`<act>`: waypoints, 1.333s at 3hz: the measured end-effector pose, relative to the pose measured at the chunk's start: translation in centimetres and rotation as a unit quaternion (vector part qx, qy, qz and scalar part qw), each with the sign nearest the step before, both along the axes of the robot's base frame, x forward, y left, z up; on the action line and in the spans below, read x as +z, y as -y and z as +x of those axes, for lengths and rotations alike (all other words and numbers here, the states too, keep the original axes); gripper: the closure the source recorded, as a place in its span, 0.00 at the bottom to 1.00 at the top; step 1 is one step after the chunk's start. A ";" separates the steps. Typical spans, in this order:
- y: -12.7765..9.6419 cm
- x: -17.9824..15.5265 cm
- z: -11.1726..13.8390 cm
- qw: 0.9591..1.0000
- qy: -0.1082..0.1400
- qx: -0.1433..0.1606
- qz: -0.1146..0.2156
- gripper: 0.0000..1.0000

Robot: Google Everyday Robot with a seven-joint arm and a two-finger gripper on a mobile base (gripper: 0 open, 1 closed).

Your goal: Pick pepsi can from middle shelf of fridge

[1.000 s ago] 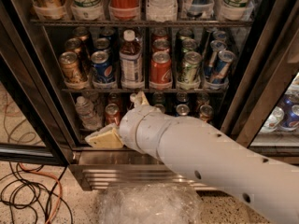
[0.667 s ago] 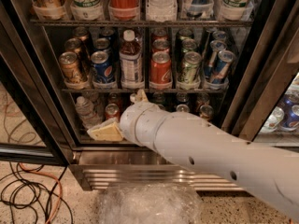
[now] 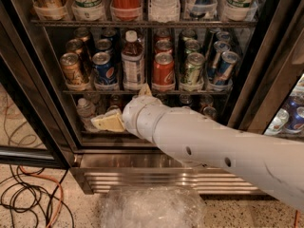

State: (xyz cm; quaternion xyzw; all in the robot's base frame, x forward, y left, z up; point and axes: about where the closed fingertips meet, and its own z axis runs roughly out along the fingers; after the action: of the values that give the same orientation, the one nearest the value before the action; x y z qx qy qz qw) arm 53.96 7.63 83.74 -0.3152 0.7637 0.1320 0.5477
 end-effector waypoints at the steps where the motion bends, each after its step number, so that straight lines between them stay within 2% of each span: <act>1: 0.0 0.0 0.0 1.000 0.000 0.000 0.000 0.19; 2: -0.6 0.0 0.2 1.000 0.002 0.004 0.002 0.04; 4: -4.2 0.4 1.5 0.999 0.018 0.021 0.020 0.04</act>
Offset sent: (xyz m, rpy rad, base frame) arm 0.0000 0.0000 0.0000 0.0000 0.0000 0.0000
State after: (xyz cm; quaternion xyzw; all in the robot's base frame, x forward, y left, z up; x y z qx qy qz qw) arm 55.46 11.86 84.18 -0.3228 0.7441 0.1530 0.5645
